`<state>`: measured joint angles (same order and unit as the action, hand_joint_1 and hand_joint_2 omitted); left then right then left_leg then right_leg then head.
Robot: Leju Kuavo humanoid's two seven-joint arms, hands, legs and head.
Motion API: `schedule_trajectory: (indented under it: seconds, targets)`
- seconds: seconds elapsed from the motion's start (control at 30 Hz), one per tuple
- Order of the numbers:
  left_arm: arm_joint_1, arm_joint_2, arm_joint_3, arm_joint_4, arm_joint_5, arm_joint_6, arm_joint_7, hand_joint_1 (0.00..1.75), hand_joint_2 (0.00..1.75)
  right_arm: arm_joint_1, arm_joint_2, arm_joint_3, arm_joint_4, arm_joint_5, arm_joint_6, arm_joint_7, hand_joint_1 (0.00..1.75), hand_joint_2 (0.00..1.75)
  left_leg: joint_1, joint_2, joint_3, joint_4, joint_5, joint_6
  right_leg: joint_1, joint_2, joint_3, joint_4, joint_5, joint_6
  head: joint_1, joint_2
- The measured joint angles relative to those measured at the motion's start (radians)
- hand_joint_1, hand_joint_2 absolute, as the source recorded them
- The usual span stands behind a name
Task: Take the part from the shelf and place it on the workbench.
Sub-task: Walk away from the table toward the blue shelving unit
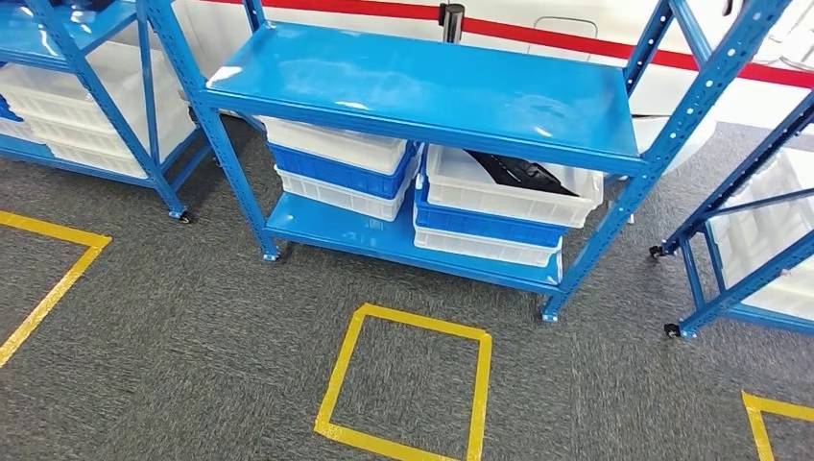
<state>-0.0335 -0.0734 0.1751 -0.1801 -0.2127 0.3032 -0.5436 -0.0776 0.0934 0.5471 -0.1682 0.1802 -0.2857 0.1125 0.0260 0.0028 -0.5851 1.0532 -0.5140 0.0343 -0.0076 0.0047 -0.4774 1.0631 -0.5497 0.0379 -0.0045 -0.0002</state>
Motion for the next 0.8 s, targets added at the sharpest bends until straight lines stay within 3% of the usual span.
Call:
schedule_trajectory:
  seconds: [0.07, 0.13, 0.17, 0.2, 0.27, 0.3, 0.37, 0.4, 0.43, 0.5, 0.57, 0.67, 0.7, 0.73, 0.8]
  targets:
    - [0.000, 0.000, 0.000, 0.000, 0.000, 0.000, -0.001, 0.00, 0.00, -0.002, 0.000, 0.000, 0.000, 0.000, 0.001, 0.000, 0.00, 0.00, -0.002, 0.004, 0.016, -0.002, 0.009, 0.015, -0.003, 0.000, -0.038, 0.083, -0.051, -0.010, 0.004, 0.000]
    - [-0.001, 0.002, 0.000, 0.000, 0.000, 0.000, -0.002, 0.00, 0.00, -0.002, 0.000, 0.000, 0.000, 0.000, 0.001, 0.000, 0.00, 0.00, -0.006, 0.004, 0.024, -0.002, 0.001, 0.019, -0.005, 0.000, -0.110, 0.199, -0.100, -0.016, 0.006, 0.000]
    - [-0.001, 0.002, 0.000, 0.000, 0.000, 0.000, -0.002, 0.00, 0.00, 0.000, 0.001, 0.000, 0.000, 0.000, 0.001, 0.000, 0.00, 0.00, -0.008, 0.003, 0.029, -0.002, -0.004, 0.019, -0.005, 0.000, -0.138, 0.229, -0.105, -0.011, 0.006, 0.000]
    - [-0.001, 0.002, 0.000, 0.000, 0.000, 0.000, -0.002, 0.00, 0.00, 0.001, 0.001, 0.000, 0.000, 0.000, 0.001, 0.000, 0.00, 0.00, -0.010, 0.001, 0.035, -0.001, -0.010, 0.018, -0.005, 0.000, -0.150, 0.224, -0.091, -0.002, 0.006, 0.000]
    - [-0.001, 0.002, 0.000, 0.000, 0.000, 0.000, -0.002, 0.00, 0.00, 0.004, 0.000, 0.000, 0.000, 0.000, 0.001, 0.000, 0.00, 0.00, -0.011, -0.004, 0.053, -0.001, -0.025, 0.013, -0.005, -0.001, -0.136, 0.124, -0.017, 0.018, 0.006, 0.000]
    - [0.000, 0.002, 0.000, 0.000, 0.001, 0.000, -0.002, 0.00, 0.00, 0.005, 0.000, 0.000, 0.000, 0.000, 0.001, 0.000, 0.00, 0.00, -0.011, -0.005, 0.064, -0.001, -0.033, 0.010, -0.004, -0.002, -0.127, 0.070, 0.015, 0.020, 0.006, 0.000]
    - [-0.001, 0.002, 0.000, 0.001, 0.001, 0.000, -0.003, 0.00, 0.00, 0.004, -0.002, 0.000, 0.001, 0.000, 0.001, 0.001, 0.00, 0.00, -0.011, -0.006, 0.074, -0.001, -0.045, 0.000, 0.005, -0.009, -0.115, 0.006, 0.039, 0.000, 0.003, 0.000]
    - [-0.001, 0.002, 0.000, 0.001, 0.001, 0.000, -0.003, 0.00, 0.00, 0.004, -0.002, 0.000, 0.001, 0.000, 0.001, 0.001, 0.00, 0.00, -0.011, -0.006, 0.079, 0.001, -0.047, -0.006, 0.010, -0.012, -0.115, 0.002, 0.035, -0.014, 0.001, 0.000]
    - [-0.001, 0.002, 0.001, 0.001, 0.001, 0.000, -0.004, 0.00, 0.00, 0.004, -0.002, 0.000, 0.001, 0.000, 0.001, 0.001, 0.00, 0.00, -0.011, -0.005, 0.081, 0.003, -0.049, -0.011, 0.011, -0.012, -0.107, -0.005, 0.035, -0.025, 0.001, 0.000]
    - [-0.001, 0.001, 0.001, 0.001, 0.001, 0.000, -0.006, 0.00, 0.00, 0.004, -0.003, 0.000, 0.001, 0.000, 0.001, 0.001, 0.00, 0.00, -0.009, -0.004, 0.077, 0.031, -0.052, -0.019, 0.003, -0.009, -0.084, -0.018, 0.037, -0.036, 0.001, 0.000]
    - [-0.004, 0.001, 0.000, 0.000, 0.000, 0.000, -0.008, 0.00, 0.00, -0.001, -0.003, 0.000, 0.001, 0.000, 0.001, 0.002, 0.00, 0.00, -0.006, -0.005, 0.032, 0.111, -0.075, -0.026, -0.003, -0.007, -0.059, -0.029, 0.031, -0.046, -0.001, 0.000]
    - [-0.004, 0.000, 0.000, 0.000, 0.000, 0.000, -0.010, 0.00, 0.00, -0.004, 0.000, 0.000, 0.001, 0.000, 0.001, 0.001, 0.00, 0.00, -0.006, -0.005, -0.082, 0.256, -0.120, -0.035, -0.002, -0.004, -0.037, -0.032, 0.014, -0.059, -0.002, 0.000]
    - [-0.003, 0.000, 0.000, 0.000, 0.000, 0.000, -0.010, 0.00, 0.00, -0.003, 0.000, 0.000, 0.001, 0.000, 0.001, 0.001, 0.00, 0.00, -0.006, -0.005, -0.106, 0.265, -0.110, -0.035, -0.002, -0.003, -0.029, -0.032, 0.007, -0.060, -0.002, 0.000]
    - [-0.002, 0.001, 0.001, 0.000, 0.000, 0.000, -0.010, 0.00, 0.00, -0.002, 0.001, 0.000, 0.001, 0.000, 0.001, 0.002, 0.00, 0.00, -0.006, -0.005, -0.114, 0.241, -0.078, -0.034, -0.003, -0.001, -0.019, -0.032, 0.000, -0.059, -0.002, 0.000]
    - [-0.001, 0.001, 0.001, 0.000, 0.000, 0.000, -0.010, 0.00, 0.00, -0.001, 0.002, 0.000, 0.001, 0.000, 0.001, 0.002, 0.00, 0.00, -0.007, -0.005, -0.093, 0.131, 0.013, -0.028, -0.003, 0.002, 0.001, -0.033, -0.017, -0.053, -0.002, 0.000]
